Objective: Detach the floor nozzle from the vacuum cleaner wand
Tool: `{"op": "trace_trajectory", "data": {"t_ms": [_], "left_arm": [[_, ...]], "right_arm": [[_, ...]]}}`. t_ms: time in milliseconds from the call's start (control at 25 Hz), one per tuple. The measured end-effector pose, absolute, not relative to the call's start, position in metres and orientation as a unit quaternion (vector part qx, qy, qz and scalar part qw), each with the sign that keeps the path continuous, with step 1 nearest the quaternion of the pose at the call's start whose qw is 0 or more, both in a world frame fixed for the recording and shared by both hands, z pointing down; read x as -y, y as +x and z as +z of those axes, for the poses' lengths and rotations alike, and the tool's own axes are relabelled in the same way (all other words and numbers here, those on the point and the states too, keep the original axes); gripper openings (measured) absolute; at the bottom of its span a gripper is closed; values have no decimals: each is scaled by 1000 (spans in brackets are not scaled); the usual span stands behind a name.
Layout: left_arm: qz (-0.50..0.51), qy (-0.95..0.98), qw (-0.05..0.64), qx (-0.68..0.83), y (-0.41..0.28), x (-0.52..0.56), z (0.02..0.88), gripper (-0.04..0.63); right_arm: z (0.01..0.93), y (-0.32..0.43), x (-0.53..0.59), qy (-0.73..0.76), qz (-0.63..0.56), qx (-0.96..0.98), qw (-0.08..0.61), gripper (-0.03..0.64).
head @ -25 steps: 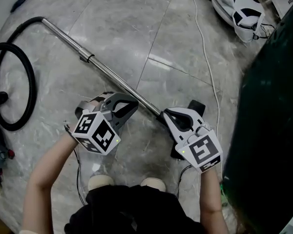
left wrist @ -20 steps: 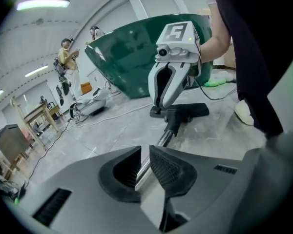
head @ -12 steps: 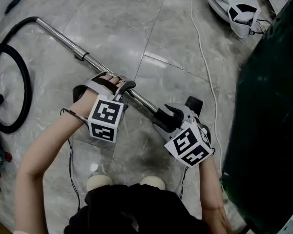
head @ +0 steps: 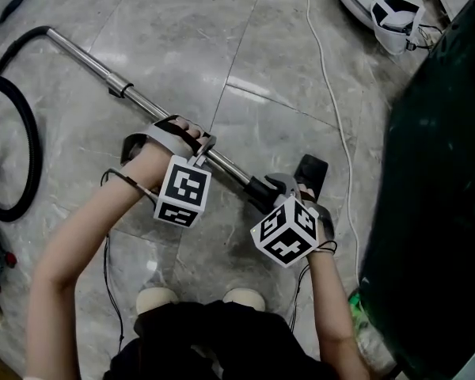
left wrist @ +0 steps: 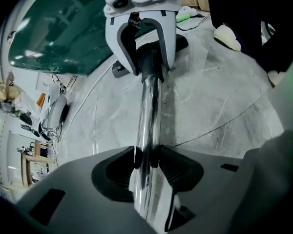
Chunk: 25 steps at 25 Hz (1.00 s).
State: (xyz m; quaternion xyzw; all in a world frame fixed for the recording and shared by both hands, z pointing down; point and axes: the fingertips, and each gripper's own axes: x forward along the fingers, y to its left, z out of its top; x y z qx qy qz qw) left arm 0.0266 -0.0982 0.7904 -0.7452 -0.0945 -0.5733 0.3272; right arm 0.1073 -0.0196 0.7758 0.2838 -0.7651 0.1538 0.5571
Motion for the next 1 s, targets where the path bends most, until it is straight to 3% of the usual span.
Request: {"op": "trace_trajectory", "data": {"t_ms": [160,1000], "left_arm": [[-569,-746,332,100,29,97,791,158],[-537,-760,349,109,21,67,749,150]], "right_arm": [[787,105,21,286,145,755,571,186],[743,91,-8,310,159,778,523,183]]}}
